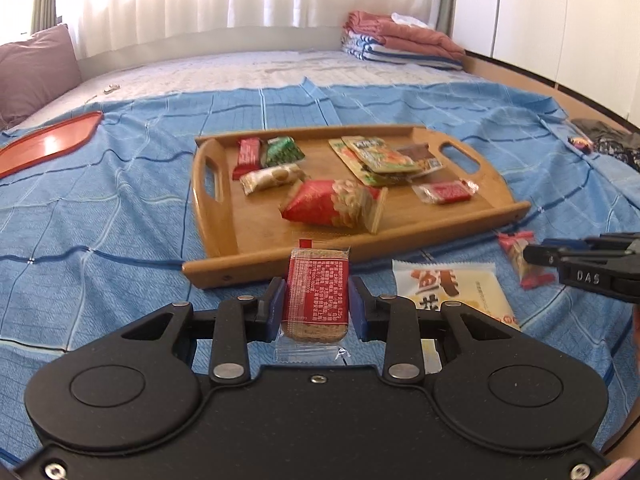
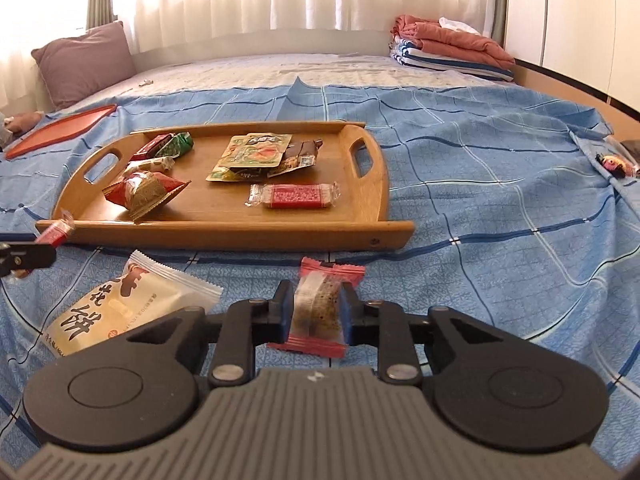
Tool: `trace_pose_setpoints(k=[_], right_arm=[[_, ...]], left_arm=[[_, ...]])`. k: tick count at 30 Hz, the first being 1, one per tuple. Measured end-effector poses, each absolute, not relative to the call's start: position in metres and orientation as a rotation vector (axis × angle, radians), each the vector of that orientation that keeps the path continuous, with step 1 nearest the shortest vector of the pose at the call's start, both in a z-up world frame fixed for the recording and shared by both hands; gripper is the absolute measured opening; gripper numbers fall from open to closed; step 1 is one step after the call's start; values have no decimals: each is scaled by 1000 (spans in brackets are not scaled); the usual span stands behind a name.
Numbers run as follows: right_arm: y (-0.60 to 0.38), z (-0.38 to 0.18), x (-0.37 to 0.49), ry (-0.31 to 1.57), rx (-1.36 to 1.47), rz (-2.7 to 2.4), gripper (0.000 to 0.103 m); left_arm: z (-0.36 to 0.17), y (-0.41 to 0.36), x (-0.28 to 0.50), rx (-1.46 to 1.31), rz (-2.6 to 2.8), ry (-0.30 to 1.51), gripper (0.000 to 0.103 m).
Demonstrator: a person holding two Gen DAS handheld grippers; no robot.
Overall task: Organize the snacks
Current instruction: 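Grasp the red-wrapped bar with the left tool while the right tool grasps the wrapped cake, then carry both snacks onto the tray and open both tools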
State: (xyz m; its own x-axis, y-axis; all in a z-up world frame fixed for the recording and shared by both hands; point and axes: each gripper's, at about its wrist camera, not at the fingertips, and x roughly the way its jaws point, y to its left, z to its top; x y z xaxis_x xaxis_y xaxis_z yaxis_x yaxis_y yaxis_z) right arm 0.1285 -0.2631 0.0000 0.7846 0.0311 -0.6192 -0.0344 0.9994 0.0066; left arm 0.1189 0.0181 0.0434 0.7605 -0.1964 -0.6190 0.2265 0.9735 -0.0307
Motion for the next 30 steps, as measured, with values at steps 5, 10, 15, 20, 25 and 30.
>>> trace_pose_setpoints(k=[5,10,15,20,25,30], right_arm=[[-261,-6,137,705,3,35,47],[-257,-17,148,739,4,6,41],[-260,-7,145,703,34,1,37],[-264,18,145,653,46,21,37],[-274,45,173,620,39,20,37],[-282,54,215,653,38,23,37]], left_arm=[[46,21,119,33,-225,661,32],[47,21,120,28,-218,660,32],[60,27,134,6,-190,632,32],[78,35,157,-19,-152,587,32],[84,38,189,-36,-146,585,32],[72,42,227,-85,-115,644,32]])
